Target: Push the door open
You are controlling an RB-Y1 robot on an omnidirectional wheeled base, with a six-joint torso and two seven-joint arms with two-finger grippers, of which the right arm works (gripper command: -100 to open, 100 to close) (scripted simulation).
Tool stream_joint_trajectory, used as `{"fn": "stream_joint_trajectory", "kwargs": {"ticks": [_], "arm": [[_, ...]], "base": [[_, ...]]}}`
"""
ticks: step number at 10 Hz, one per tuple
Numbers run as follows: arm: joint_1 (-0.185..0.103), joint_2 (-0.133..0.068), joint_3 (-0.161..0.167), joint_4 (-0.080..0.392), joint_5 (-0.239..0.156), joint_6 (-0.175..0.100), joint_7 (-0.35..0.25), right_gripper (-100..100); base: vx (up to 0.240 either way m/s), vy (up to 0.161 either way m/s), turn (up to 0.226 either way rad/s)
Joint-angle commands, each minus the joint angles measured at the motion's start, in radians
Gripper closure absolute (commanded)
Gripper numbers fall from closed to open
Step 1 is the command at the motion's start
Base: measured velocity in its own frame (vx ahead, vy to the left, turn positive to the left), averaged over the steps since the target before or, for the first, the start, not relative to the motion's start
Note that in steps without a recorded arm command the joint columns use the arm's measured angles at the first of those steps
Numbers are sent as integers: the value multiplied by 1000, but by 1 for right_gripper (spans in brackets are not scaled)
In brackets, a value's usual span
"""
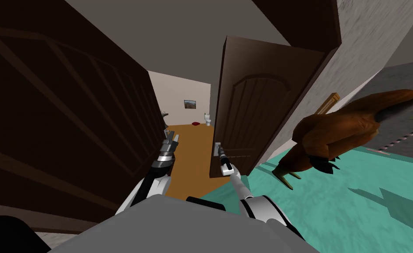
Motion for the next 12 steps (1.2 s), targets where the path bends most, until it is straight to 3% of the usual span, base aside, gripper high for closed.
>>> {"fn": "stream_joint_trajectory", "kwargs": {"ticks": [1, 5, 12], "arm": [[3, 1, 1, 2, 0, 1, 0, 100], [6, -6, -9, 4, -3, 3, 5, 100], [9, -27, -54, 5, -19, 6, 26, 100]], "base": [[-26, -5, 1], [12, 10, -11], [148, 80, -38]]}}
